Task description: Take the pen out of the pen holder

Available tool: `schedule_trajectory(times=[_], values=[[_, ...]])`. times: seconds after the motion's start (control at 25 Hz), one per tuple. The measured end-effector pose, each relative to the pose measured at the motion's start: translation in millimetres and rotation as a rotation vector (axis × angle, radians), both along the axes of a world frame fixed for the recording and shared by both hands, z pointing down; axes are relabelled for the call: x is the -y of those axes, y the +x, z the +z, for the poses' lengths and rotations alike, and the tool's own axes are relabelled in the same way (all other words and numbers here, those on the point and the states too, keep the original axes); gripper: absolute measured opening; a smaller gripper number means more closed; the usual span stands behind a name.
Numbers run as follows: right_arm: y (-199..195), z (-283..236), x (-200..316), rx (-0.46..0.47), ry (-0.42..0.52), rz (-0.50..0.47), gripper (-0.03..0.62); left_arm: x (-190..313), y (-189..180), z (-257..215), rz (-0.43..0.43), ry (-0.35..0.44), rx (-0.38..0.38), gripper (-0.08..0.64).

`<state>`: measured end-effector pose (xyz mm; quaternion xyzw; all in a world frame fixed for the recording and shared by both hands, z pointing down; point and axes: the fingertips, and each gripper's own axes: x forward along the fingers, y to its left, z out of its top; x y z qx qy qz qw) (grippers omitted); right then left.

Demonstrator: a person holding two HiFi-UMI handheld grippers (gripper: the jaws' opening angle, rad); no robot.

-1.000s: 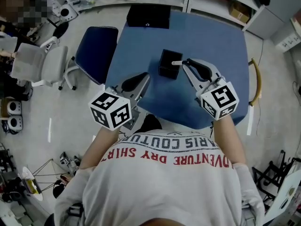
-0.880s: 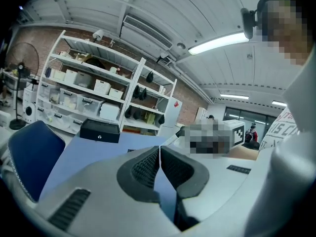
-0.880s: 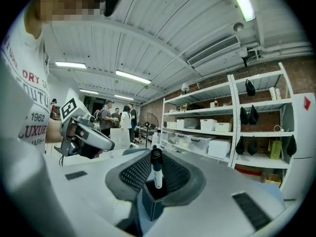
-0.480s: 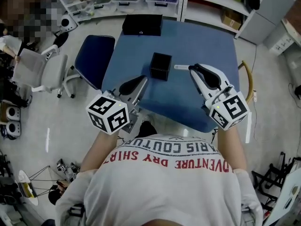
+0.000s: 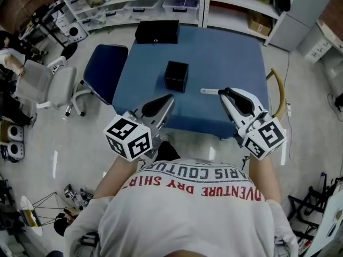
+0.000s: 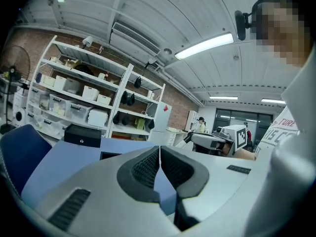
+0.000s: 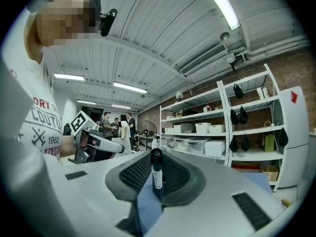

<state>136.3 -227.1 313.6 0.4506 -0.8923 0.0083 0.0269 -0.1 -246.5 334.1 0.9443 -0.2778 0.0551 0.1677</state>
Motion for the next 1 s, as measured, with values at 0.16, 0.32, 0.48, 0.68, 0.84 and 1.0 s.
schedule_trajectory(times=[0.16,0.32,0.48,0.68,0.84,1.0], values=[[3,8,-8,0.019,-0.022,-0.006,0.072,-6,5,4,0.011,-0.004,0.003,0.032],[2,16,-14,0.028,-0.038,-0.015,0.072,-9,7,8,0.015,-0.009,0.006,0.032],[4,16,-18,0.033,-0.039,-0.015,0.072,-13,12,7,0.023,-0.008,0.007,0.032],[5,14,-21,0.037,-0.036,-0.014,0.072,-16,14,7,0.027,-0.008,0.011,0.032],[6,13,-22,0.036,-0.033,-0.014,0.072,-17,14,8,0.025,-0.01,0.013,0.032],[5,12,-22,0.036,-0.034,-0.016,0.072,-16,13,9,0.022,-0.015,0.012,0.032]])
